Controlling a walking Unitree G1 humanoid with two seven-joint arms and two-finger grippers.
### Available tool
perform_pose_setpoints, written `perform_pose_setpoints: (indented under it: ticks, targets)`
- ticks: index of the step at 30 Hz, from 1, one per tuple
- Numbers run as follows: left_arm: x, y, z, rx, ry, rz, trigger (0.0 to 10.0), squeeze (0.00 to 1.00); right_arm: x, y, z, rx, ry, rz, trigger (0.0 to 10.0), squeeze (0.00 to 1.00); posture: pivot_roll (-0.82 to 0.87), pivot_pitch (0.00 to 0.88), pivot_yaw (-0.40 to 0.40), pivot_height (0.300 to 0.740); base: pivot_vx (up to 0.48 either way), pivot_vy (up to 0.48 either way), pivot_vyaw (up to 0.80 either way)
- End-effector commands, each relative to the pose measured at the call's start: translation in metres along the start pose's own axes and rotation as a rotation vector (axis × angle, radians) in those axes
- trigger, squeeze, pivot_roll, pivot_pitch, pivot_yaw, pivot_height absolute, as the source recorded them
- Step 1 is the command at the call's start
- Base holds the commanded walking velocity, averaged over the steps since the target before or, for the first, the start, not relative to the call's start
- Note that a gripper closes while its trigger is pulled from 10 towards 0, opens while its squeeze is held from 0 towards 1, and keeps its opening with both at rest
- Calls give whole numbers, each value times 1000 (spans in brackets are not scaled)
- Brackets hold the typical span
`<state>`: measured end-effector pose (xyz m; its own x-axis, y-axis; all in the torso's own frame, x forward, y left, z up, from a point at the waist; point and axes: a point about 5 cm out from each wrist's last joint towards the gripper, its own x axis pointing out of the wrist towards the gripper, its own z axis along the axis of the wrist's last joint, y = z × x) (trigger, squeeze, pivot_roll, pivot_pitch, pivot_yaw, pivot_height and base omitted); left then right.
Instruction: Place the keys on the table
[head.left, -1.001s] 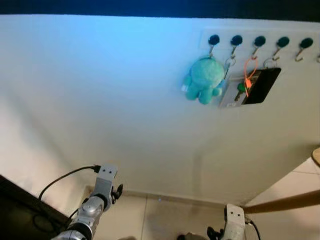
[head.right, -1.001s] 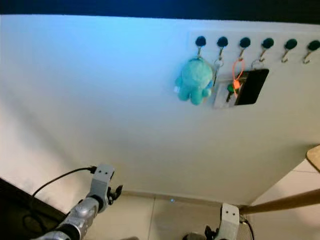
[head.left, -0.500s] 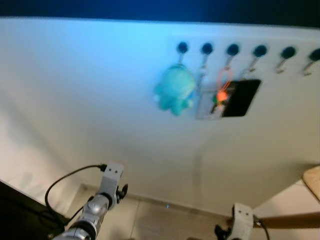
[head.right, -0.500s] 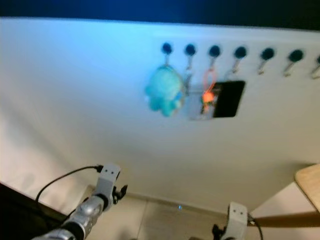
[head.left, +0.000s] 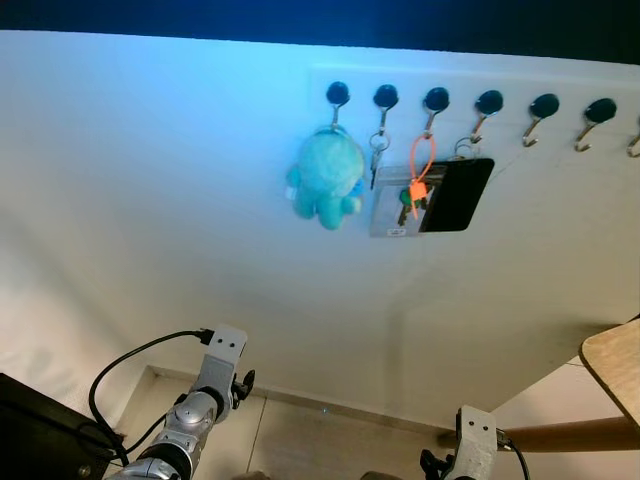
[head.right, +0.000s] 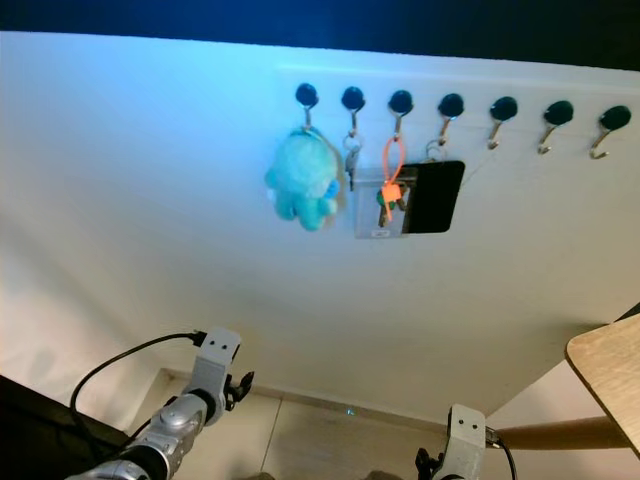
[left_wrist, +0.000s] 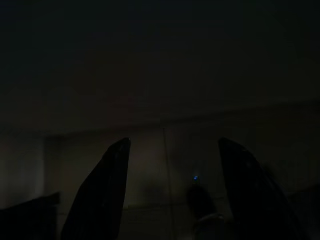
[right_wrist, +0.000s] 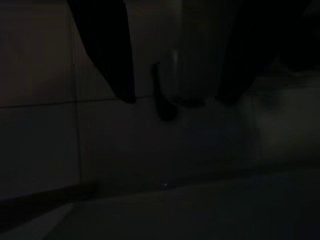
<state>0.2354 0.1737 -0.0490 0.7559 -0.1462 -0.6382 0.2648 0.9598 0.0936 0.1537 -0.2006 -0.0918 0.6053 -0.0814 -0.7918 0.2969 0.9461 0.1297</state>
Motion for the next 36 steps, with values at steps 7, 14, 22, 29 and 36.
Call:
perform_pose_setpoints:
  ticks: [7,14,22,29,36]
  targets:
    - [-1,2,-2,0,4,8,10000,0,-3,-3,-10,3,31,-10,10000,0,18,59,40,740,0,0,-800]
    - [-1,0,-4,-1,3,6,10000,0,-3,-5,-10,-8,24,-18,10000,0,17,59,38,740,0,0,-343]
    - [-2,0,-5,20,0,5,10000,8,-3,-5,-9,-14,22,-10,10000,0,17,49,37,740,0,0,0]
    - [-2,-1,-4,29,-5,-1,10000,12,-2,-4,-7,-16,20,-6,10000,0,18,47,35,740,0,-411,0]
    - [-2,2,-6,-22,5,23,10000,0,-3,-3,-9,-12,32,0,10000,0,17,53,35,740,0,-137,0]
